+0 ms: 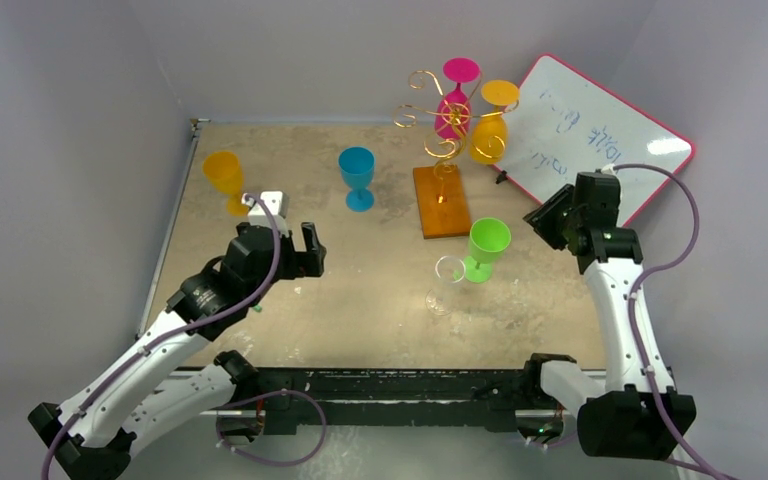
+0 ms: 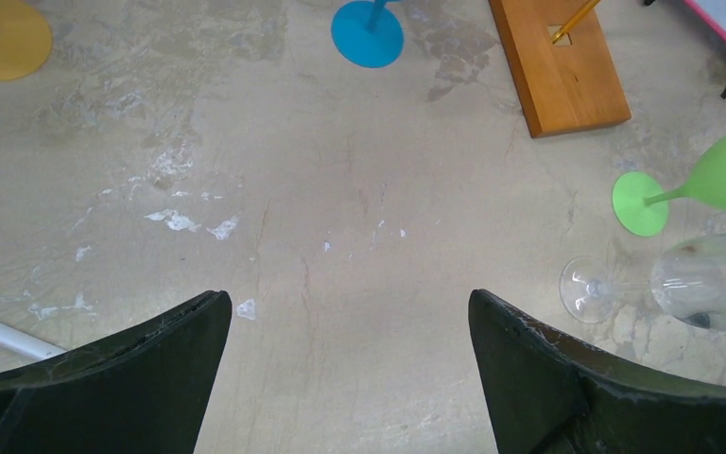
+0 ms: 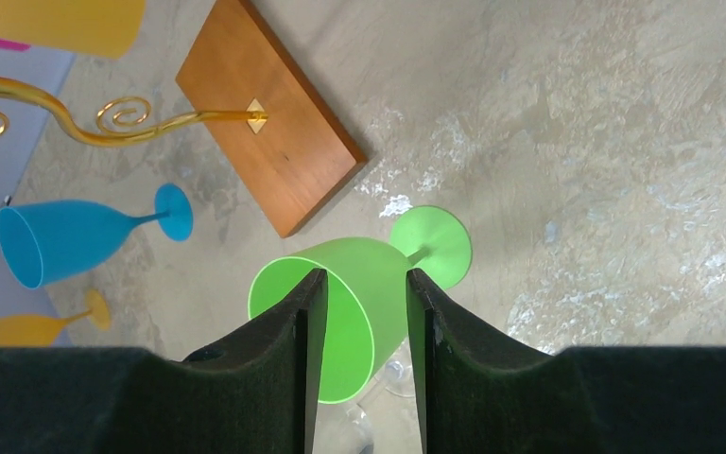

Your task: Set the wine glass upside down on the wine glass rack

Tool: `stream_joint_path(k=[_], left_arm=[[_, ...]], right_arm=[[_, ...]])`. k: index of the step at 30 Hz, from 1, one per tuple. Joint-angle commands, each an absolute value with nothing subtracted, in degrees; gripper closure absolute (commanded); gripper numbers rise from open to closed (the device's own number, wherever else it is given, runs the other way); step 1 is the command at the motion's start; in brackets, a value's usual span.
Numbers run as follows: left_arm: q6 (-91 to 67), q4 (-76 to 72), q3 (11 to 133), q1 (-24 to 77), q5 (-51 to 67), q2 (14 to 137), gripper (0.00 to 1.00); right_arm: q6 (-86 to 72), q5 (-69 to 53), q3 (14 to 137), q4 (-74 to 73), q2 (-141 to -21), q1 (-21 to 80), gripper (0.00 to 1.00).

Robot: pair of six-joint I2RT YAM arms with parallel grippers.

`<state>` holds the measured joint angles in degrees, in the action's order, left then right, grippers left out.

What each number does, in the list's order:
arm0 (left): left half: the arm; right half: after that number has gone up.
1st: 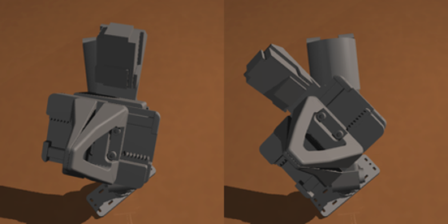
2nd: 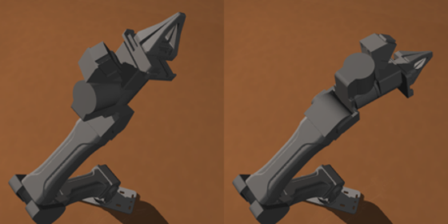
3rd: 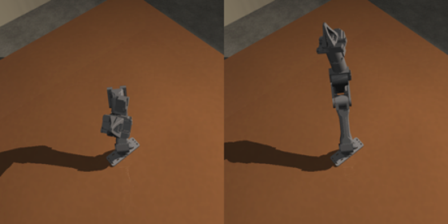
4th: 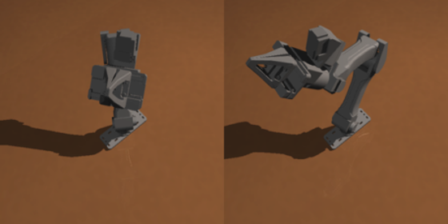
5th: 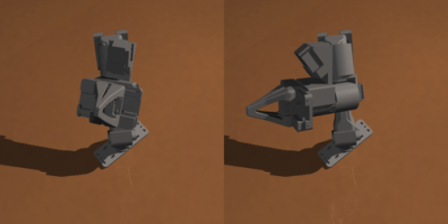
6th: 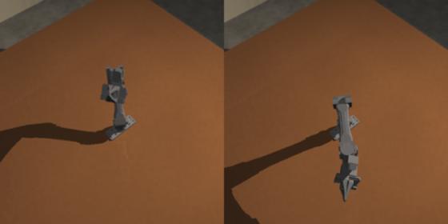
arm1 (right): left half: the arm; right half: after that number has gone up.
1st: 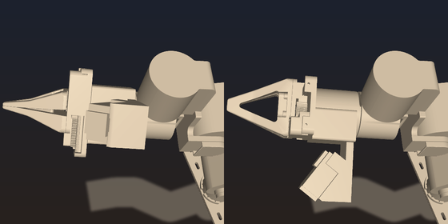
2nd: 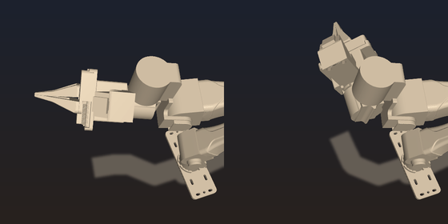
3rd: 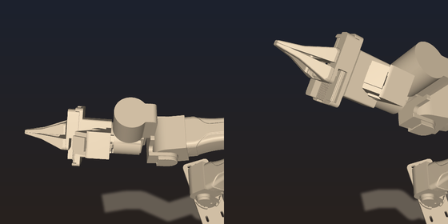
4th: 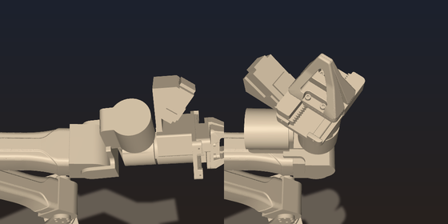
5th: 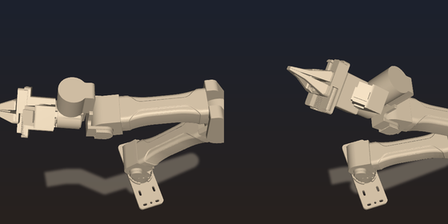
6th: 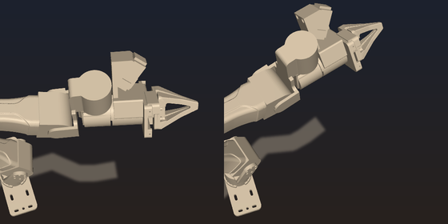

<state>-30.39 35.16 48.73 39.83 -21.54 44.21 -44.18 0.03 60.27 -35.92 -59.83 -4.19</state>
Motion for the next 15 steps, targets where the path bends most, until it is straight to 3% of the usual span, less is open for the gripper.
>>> stream_joint_path(k=[1,15], left_arm=[[-29.2,31.9,48.6,39.9,-22.9,42.7,0.04],[-28.7,31.8,48.3,40.0,-22.5,42.5,0.04]], right_arm=[[-45.0,-2.5,59.0,-33.8,-58.7,-3.7,0.61],[-42.9,-9.6,52.9,-28.4,-58.6,-2.2,0.60]])
